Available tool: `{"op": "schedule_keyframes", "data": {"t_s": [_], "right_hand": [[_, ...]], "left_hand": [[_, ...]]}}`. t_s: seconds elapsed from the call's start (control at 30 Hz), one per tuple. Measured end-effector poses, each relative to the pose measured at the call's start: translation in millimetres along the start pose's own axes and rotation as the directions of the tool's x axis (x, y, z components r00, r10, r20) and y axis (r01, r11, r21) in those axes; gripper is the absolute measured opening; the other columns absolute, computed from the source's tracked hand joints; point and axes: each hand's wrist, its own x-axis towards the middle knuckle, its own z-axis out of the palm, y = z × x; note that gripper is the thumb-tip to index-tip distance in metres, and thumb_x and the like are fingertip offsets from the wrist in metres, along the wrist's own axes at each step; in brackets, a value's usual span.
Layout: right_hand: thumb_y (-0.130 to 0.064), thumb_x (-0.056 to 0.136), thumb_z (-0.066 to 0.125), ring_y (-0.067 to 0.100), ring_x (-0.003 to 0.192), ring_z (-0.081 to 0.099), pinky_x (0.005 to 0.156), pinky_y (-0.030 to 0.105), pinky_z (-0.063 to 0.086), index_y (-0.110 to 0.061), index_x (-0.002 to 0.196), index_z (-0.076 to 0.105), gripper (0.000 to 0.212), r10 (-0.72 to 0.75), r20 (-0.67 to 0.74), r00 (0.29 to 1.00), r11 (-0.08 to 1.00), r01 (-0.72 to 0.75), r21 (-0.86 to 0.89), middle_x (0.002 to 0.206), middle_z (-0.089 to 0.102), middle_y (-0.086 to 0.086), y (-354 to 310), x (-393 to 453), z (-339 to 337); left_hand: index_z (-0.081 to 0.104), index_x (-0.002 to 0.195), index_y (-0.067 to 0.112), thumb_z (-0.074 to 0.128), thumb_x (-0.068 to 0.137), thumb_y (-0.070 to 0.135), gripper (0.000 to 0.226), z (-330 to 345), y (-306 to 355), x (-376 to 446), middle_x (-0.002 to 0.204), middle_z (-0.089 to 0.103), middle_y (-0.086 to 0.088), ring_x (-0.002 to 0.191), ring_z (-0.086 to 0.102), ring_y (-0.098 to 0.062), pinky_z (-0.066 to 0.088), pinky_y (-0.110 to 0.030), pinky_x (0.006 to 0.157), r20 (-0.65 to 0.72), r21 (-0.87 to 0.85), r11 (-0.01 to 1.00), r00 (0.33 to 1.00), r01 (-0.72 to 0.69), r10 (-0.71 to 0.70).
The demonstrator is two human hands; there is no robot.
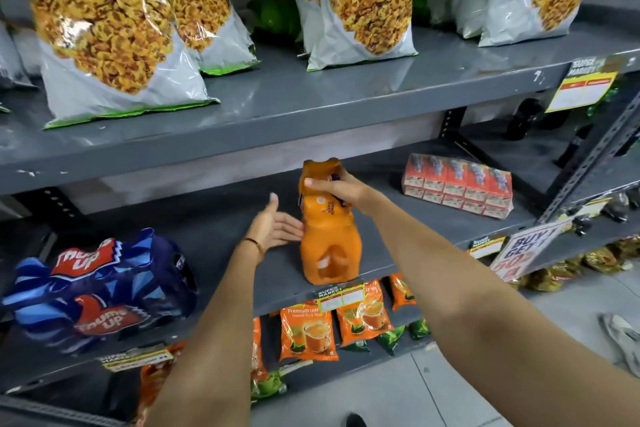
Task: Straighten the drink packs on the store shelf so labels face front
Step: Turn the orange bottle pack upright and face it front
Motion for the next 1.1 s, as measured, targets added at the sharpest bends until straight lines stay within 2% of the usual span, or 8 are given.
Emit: {"op": "schedule_keyframes", "data": {"t_s": [0.1,0.2,0.4,0.6,0.7,0.8,0.93,1.1], "right_hand": [[-0.047,0.07,0.078,0.028,0.123,0.053,0.101,0.041,0.042,-0.022,0.147,0.026,0.096,0.035,0.034,0.999,0.935,-0.021,-0.354,0.14,0.05,0.006,-19.8,3.0,2.8],[-0.039,0.077,0.073,0.028,0.127,0.05,0.101,0.038,0.039,-0.019,0.149,0.022,0.091,0.052,0.029,0.998,0.782,-0.022,-0.623,0.143,0.048,0.01,-30.2,8.3,3.8],[-0.024,0.077,0.074,0.035,0.144,0.026,0.113,0.048,0.03,-0.037,0.151,0.006,0.101,0.167,0.269,0.948,0.63,0.108,-0.769,0.16,0.019,0.006,-42.8,15.7,4.2],[-0.012,0.077,0.073,0.033,0.147,0.016,0.116,0.049,0.026,-0.043,0.149,0.014,0.098,0.103,0.345,0.933,0.419,0.274,-0.866,0.162,0.009,0.001,-51.9,11.3,6.1],[-0.038,0.073,0.077,0.026,0.149,0.013,0.12,0.044,0.018,-0.036,0.151,0.014,0.1,-0.117,0.21,0.971,0.717,0.228,-0.659,0.162,0.009,0.001,-32.1,-2.3,-16.4],[-0.063,0.068,0.068,0.029,0.142,0.033,0.117,0.049,0.025,-0.028,0.149,0.028,0.096,-0.231,-0.284,0.93,0.95,0.152,-0.274,0.156,0.031,0.007,5.8,-8.2,-39.5],[-0.055,0.09,0.05,0.031,0.136,0.042,0.108,0.044,0.035,-0.02,0.148,0.031,0.071,0.076,-0.258,0.963,0.993,-0.05,0.105,0.151,0.039,0.009,41.5,-14.6,-42.8],[-0.057,0.087,0.052,0.034,0.129,0.049,0.107,0.051,0.04,-0.018,0.143,0.038,0.07,0.108,-0.329,0.938,0.983,-0.051,0.177,0.146,0.047,0.012,52.3,-24.3,-31.4]], "left_hand": [[0.068,0.086,0.0,0.007,0.093,0.062,0.087,9.6,-8.0,-9.5,0.07,0.076,-0.007,0.074,0.072,-0.02,0.052,-0.032,0.079,0.19,-0.11,0.99,0.979,0.088,-0.066],[0.066,0.094,-0.006,0.009,0.093,0.062,0.089,9.7,-13.5,-8.6,0.089,0.075,-0.017,0.073,0.073,-0.023,0.055,-0.031,0.075,0.12,-0.186,0.975,0.988,0.12,-0.098],[0.051,0.129,-0.004,0.022,0.097,0.054,0.072,-14.7,-12.5,8.7,0.133,0.055,-0.022,0.118,0.054,-0.035,0.043,-0.04,0.094,-0.368,-0.25,0.968,0.923,0.019,-0.113],[0.036,0.145,0.016,0.03,0.093,0.059,0.068,-7.7,-2.1,0.3,0.146,0.043,-0.006,0.134,0.04,-0.03,0.03,-0.047,0.11,-0.245,-0.236,0.971,0.964,0.039,-0.098],[0.039,0.142,0.019,0.031,0.089,0.065,0.071,4.9,-3.2,-12.5,0.13,0.05,0.0,0.126,0.048,-0.03,0.038,-0.049,0.103,-0.153,-0.319,0.947,0.985,0.03,-0.082],[0.039,0.142,0.03,0.046,0.045,0.095,0.116,3.0,-30.6,17.0,0.139,0.054,-0.009,0.115,0.058,-0.035,0.044,-0.059,0.097,-0.142,-0.344,0.938,0.985,0.041,-0.096],[0.05,0.134,0.025,0.033,0.062,0.09,0.098,11.3,-24.8,4.2,0.125,0.063,-0.011,0.107,0.063,-0.036,0.048,-0.06,0.092,-0.149,-0.349,0.932,0.977,0.095,-0.155],[0.039,0.142,0.023,0.027,0.078,0.079,0.087,17.5,-14.4,-18.4,0.136,0.055,-0.015,0.117,0.057,-0.037,0.048,-0.053,0.09,-0.195,-0.332,0.937,0.964,0.107,-0.179]]}}
